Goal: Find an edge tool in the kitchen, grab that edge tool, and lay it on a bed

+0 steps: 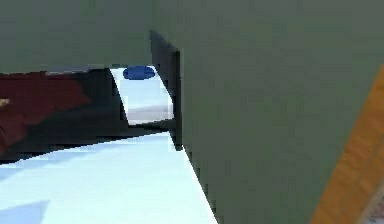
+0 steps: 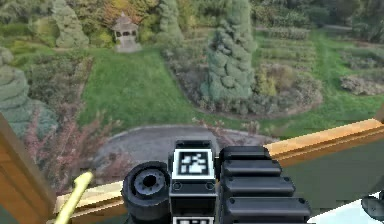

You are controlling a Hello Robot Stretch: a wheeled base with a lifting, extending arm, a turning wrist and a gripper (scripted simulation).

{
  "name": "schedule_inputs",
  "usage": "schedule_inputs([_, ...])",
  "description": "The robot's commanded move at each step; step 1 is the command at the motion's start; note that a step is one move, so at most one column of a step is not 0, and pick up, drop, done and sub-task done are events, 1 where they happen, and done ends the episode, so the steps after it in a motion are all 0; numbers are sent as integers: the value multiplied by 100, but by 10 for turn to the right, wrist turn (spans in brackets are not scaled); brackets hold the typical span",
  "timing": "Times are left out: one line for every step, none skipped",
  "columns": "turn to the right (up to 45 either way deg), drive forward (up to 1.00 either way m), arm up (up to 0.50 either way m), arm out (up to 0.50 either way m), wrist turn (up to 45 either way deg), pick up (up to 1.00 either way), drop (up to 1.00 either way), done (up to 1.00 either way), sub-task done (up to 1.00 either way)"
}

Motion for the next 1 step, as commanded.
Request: schedule_inputs([-150, 0, 0, 0, 0, 0, 0, 0, 0])
